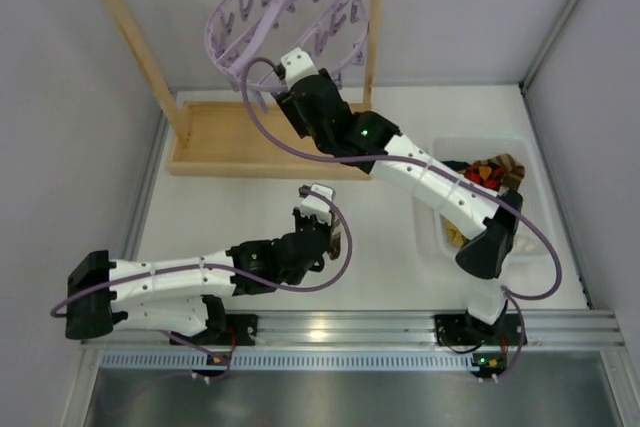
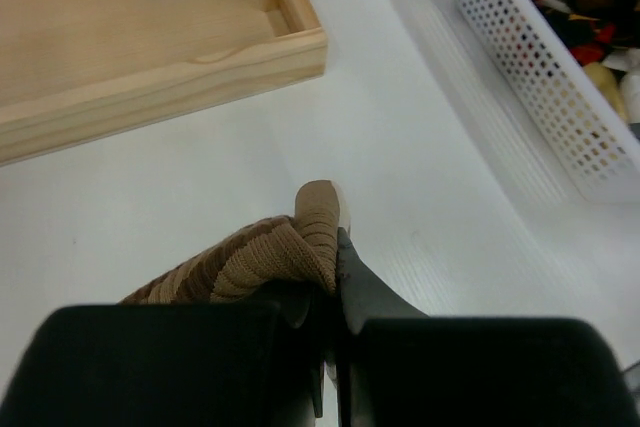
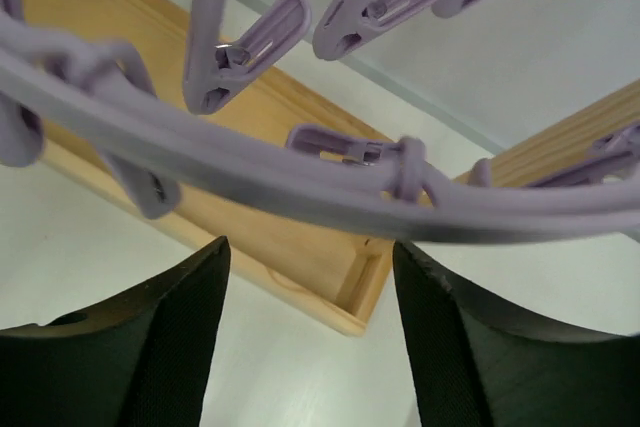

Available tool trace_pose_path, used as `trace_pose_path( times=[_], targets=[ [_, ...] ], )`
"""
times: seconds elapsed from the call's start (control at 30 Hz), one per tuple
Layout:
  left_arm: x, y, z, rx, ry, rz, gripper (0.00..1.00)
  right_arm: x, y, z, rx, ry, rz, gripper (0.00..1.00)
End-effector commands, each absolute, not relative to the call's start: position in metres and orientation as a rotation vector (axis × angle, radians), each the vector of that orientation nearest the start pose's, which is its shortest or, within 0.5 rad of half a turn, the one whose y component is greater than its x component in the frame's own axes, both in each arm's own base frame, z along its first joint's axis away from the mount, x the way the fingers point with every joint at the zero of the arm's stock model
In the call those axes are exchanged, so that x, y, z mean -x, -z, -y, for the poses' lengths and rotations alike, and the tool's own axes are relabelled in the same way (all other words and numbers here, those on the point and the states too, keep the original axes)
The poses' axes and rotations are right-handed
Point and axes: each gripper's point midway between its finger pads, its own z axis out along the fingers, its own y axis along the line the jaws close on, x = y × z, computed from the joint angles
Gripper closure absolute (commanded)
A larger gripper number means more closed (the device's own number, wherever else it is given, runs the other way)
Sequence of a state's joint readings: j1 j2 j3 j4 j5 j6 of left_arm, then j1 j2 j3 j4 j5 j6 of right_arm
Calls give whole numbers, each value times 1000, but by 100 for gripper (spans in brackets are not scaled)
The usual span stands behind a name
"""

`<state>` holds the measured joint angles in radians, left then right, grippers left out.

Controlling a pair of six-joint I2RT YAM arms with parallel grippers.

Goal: Remove the socks clipped to the hanger

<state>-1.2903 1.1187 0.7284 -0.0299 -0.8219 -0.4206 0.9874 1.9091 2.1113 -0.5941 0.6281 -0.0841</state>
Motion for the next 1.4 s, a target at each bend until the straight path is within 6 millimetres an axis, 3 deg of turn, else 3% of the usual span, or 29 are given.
trace_pose_path(
  times=[0.0,0.07,0.17,0.27,0.3,0.37,0.47,0.57,0.6,0.67,0.7,0.73,0.8,0.83,0.87,0.9,0.93,0.97,1.0,1.03,1.07,1.1,1.13,1.17,1.2,1.23,1.27,1.3,1.37],
  targets=[
    [-187,-217,297,-329,562,-1821,100,-338,-416,-345,494,-176,-1701,35],
    [-179,-220,303,-373,624,-1819,100,-325,-411,-335,520,-205,-1729,22],
    [-171,-223,307,-402,680,-1819,100,-295,-407,-316,543,-304,-1770,16],
    [-165,-231,310,-419,735,-1809,100,-267,-399,-283,545,-339,-1785,9],
    [-161,-235,313,-435,770,-1803,100,-257,-397,-258,499,-328,-1786,8],
    [-156,-242,317,-453,812,-1795,100,-248,-391,-230,442,-304,-1790,6],
    [-147,-253,331,-506,887,-1786,100,-224,-364,-160,280,-239,-1798,2],
    [-143,-262,347,-544,924,-1782,100,-213,-341,-121,159,-181,-1822,1],
    [-144,-263,352,-555,921,-1780,100,-206,-329,-100,94,-149,-1830,0],
    [-147,-270,368,-573,925,-1774,100,-199,-321,-81,35,-129,-1832,0],
    [-149,-285,376,-574,936,-1748,100,-192,-318,-67,-10,-129,-1825,0],
    [-152,-276,389,-602,914,-1768,100,-189,-318,-62,-29,-132,-1821,1],
    [-156,-279,405,-654,898,-1751,100,-184,-322,-46,-84,-132,-1795,0],
    [-160,-296,417,-649,916,-1725,100,-181,-318,-39,-92,-103,-1806,0],
    [-160,-283,435,-710,928,-1748,100,-180,-319,-32,-119,-88,-1801,0],
    [-172,-281,442,-710,929,-1756,100,-177,-326,-20,-181,-80,-1775,0],
    [-179,-300,452,-704,961,-1722,100,-175,-329,-14,-204,-69,-1766,0],
    [-188,-285,466,-729,942,-1747,100,-173,-330,-6,-222,-54,-1760,1],
    [-196,-286,472,-756,953,-1739,100,-169,-337,5,-265,-62,-1731,1],
    [-201,-306,483,-762,990,-1694,100,-166,-340,9,-280,-72,-1719,1],
    [-205,-307,493,-784,1011,-1686,100,-163,-346,15,-293,-86,-1704,0],
    [-207,-291,508,-855,1062,-1705,100,-159,-349,22,-306,-102,-1687,1],
    [-212,-311,521,-859,1108,-1657,100,-156,-351,26,-312,-113,-1676,1],
    [-213,-312,530,-891,1145,-1643,100,-155,-353,29,-315,-121,-1670,0],
    [-225,-310,547,-910,1173,-1631,100,-151,-356,34,-317,-133,-1659,1],
    [-219,-310,557,-967,1238,-1608,100,-149,-358,37,-321,-138,-1656,0],
    [-226,-309,563,-973,1258,-1601,100,-146,-361,43,-327,-136,-1652,0],
    [-235,-300,580,-979,1284,-1605,100,-144,-363,46,-326,-133,-1651,1],
    [-241,-293,593,-1014,1359,-1596,100,-140,-369,51,-335,-145,-1643,1]
  ],
)
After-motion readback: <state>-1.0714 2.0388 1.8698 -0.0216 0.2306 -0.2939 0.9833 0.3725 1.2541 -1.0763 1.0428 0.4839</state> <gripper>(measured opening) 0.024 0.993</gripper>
